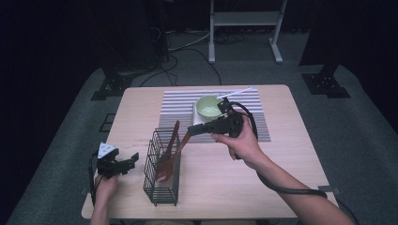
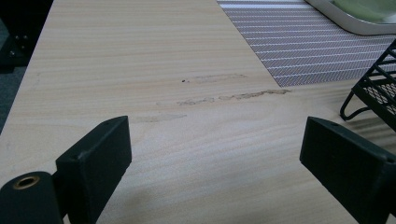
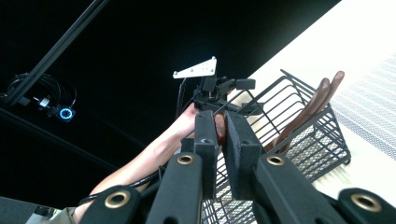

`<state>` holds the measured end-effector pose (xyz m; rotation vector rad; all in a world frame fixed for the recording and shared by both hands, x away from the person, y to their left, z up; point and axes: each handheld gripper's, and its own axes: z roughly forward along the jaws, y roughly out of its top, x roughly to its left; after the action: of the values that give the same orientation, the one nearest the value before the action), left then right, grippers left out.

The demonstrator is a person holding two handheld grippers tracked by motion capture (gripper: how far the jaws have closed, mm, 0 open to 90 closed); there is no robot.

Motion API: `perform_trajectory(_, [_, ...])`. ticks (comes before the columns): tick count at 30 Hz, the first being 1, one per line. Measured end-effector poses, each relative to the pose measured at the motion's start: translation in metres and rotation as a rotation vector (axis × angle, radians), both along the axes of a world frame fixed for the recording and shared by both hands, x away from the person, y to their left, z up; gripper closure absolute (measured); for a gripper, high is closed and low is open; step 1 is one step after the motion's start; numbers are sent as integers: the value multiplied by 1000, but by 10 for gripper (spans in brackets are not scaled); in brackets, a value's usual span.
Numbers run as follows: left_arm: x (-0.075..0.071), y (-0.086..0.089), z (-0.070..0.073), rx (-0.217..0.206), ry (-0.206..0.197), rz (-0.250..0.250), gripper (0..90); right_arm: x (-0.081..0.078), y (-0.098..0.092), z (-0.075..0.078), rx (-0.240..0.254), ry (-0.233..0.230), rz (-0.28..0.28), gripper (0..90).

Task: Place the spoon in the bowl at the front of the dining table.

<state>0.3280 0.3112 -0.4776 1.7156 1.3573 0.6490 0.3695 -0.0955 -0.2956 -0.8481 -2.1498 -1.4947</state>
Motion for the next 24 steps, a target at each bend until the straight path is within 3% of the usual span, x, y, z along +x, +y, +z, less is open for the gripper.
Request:
perform_trajectory(12, [0,0,0,1,0,1,83,2,-24,5,0,12,-27,832])
perform_trajectory(24, [0,-1,0,6,0,2,83,3,-50,1,7,21,-59,831])
